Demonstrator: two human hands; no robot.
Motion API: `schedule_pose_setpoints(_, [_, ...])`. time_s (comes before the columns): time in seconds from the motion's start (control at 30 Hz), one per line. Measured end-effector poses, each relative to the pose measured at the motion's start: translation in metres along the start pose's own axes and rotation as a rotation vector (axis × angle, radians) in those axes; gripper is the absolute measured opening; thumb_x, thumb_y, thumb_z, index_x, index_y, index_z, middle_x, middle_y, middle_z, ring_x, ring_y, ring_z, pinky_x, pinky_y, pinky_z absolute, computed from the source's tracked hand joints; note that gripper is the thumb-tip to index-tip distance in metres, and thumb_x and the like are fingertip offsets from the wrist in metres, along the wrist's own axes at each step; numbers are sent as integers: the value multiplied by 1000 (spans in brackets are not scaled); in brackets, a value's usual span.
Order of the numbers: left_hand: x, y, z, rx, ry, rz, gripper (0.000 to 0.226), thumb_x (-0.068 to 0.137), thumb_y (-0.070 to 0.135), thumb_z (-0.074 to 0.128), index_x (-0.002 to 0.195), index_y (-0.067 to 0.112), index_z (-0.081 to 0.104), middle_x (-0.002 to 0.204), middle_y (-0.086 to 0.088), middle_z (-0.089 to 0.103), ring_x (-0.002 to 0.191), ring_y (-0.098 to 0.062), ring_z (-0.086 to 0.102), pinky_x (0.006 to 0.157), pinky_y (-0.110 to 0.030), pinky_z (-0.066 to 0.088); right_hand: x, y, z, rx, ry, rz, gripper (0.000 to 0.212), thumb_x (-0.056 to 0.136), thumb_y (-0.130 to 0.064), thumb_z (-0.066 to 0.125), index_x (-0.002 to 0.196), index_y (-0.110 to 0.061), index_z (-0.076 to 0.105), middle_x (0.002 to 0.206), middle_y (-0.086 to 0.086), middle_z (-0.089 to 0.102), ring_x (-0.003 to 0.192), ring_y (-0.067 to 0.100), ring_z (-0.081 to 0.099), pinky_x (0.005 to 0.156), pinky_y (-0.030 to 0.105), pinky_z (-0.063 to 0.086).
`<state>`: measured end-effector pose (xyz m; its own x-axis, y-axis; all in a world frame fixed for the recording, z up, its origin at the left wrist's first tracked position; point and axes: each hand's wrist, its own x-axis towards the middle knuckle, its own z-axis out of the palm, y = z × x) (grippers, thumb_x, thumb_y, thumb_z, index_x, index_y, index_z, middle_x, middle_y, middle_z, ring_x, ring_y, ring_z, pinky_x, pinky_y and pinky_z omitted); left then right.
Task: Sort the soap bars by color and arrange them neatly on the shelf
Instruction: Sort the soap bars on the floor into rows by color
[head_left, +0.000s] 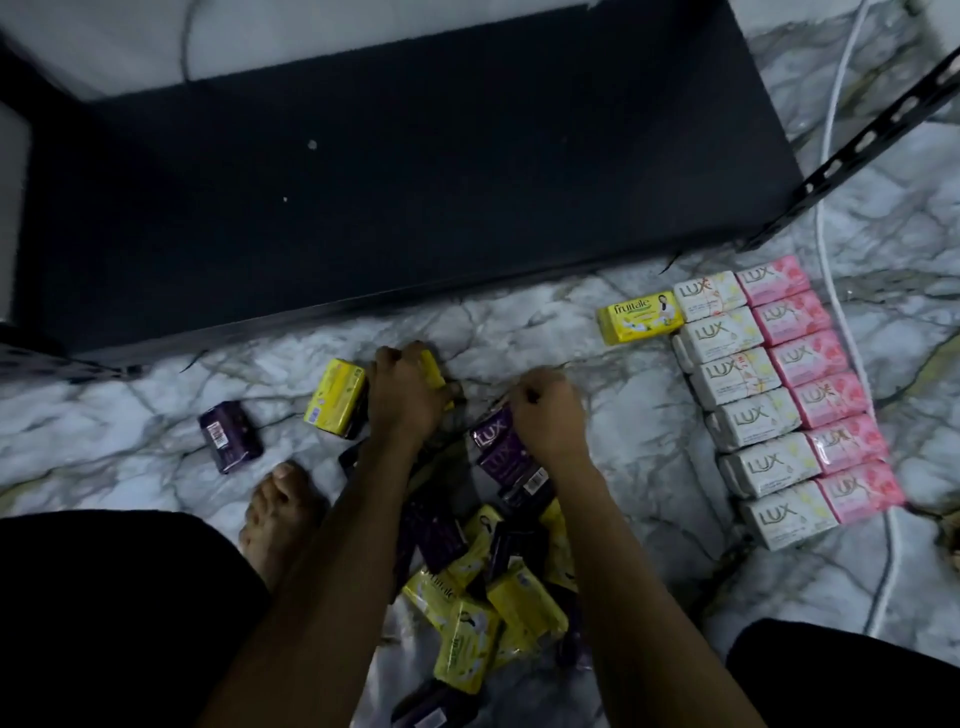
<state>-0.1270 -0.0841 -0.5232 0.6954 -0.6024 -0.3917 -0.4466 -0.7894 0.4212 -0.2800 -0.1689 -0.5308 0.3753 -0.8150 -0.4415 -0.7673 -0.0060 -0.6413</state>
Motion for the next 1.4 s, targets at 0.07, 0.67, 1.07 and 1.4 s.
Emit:
schedule_pose_setpoints(0.07, [-5, 2, -3, -47, -34, 47, 61, 74, 37, 82, 128, 23, 57, 123, -15, 53, 114, -39, 52, 93, -39, 46, -14, 4, -6, -112, -31, -11, 24, 87, -32, 57, 101, -16, 69, 107, 12, 69, 108, 36, 58, 92, 40, 44])
schedule_pose_setpoints(0.67, [-50, -75, -58, -290, 169, -145, 49, 86, 33, 75, 129, 14, 62, 113, -13, 70, 101, -31, 65, 85, -36, 53, -31, -49, 59, -417, -161, -299, 76, 84, 0, 65, 148, -13, 25, 145, 20, 31, 132, 39, 32, 102, 42, 39])
schedule_pose_setpoints(1.07, [-123, -12, -72, -1294, -162, -405, 26, 102, 19, 50, 95, 3, 69, 81, -14, 74, 72, -26, 71, 68, -46, 61, -109, -53, -34, 1229, -485, 270, 32, 98, -16, 53, 121, 6, 59, 113, 28, 67, 92, 35, 68, 83, 43, 57])
schedule_pose_setpoints(1.4, [-200, 37, -80, -1184, -334, -50, 16, 99, 10, 58, 107, 2, 70, 103, -15, 73, 81, -18, 70, 69, -28, 56, -198, -48, -95, 1068, -193, 102, 25, 99, -18, 58, 119, -5, 65, 111, 11, 74, 103, 27, 70, 83, 39, 57])
